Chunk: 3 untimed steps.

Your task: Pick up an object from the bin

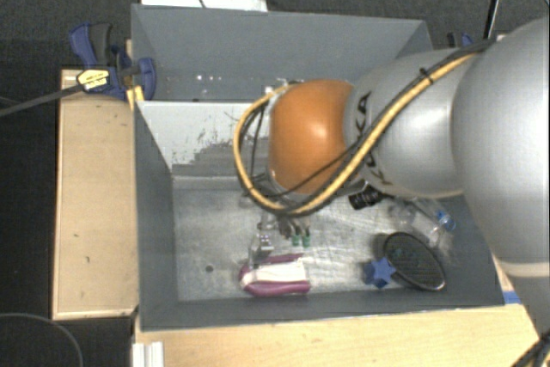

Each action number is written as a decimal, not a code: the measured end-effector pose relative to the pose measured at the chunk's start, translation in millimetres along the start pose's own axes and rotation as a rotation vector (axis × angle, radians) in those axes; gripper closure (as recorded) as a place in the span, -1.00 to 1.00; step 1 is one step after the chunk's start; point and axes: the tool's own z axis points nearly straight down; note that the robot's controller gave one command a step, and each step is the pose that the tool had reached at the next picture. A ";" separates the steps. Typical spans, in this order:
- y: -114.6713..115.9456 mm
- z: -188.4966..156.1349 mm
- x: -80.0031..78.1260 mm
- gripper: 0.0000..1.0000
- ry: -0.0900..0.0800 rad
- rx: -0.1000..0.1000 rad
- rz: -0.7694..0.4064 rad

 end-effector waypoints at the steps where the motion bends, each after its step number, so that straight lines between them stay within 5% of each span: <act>1: -47.1 35.1 36.0 -1.00 -0.018 -0.007 -0.138; 2: -23.8 49.4 32.3 -1.00 -0.030 -0.002 -0.618; 3: -26.0 51.0 37.1 1.00 -0.007 0.001 -0.612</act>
Offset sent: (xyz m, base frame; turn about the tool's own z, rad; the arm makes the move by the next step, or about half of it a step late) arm -0.0396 -0.0464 -0.0368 -0.1414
